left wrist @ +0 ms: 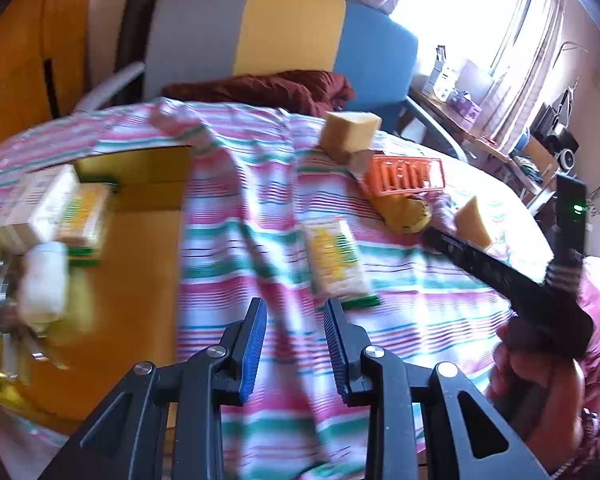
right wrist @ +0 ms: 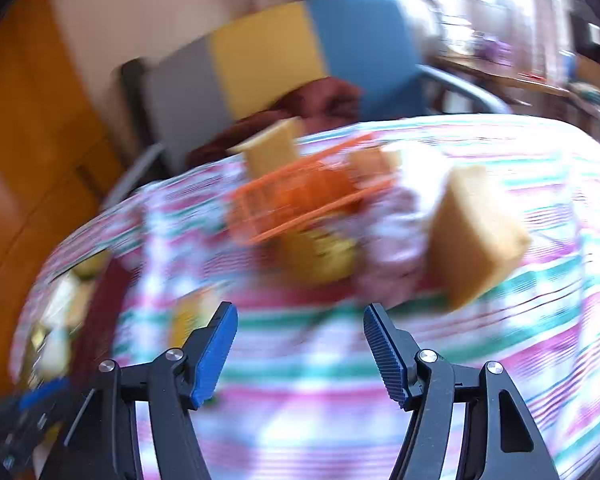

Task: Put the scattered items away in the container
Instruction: 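Grasp the pink striped sock with the right tool while the left tool grasps another WEIDAN cracker pack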

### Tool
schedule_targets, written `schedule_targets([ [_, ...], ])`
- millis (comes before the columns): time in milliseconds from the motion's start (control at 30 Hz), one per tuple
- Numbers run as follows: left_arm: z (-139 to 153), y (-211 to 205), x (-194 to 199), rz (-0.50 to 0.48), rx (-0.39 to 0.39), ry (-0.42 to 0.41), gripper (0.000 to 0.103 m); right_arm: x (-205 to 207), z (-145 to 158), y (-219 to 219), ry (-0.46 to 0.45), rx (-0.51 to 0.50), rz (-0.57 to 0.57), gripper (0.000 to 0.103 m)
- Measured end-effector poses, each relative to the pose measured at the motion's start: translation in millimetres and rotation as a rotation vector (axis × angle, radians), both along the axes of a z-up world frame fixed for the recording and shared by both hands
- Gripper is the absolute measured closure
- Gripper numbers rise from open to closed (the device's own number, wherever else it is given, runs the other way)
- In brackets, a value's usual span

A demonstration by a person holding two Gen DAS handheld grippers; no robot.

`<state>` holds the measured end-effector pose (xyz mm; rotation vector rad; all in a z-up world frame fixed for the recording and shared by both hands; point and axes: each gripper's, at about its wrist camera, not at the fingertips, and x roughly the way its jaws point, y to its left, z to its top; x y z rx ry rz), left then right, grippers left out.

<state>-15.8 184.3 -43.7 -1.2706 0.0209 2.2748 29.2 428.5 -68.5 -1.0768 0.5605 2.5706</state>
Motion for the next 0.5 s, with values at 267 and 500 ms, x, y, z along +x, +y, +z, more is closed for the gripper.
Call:
schedule_targets([
  [267, -12.2, 57.6, -19.0, -0.059, -0.052, -0.023, 0.067, -31.4, -22.6, 44.5, -0.073, -0.022, -0.076, 0.053],
  [500, -47.7, 70.4, -41.1, -0.053, -0.103, -0.115, 0.067, -27.1, -35.1, 37.8, -0.089, -0.016, -0.035, 0.070],
])
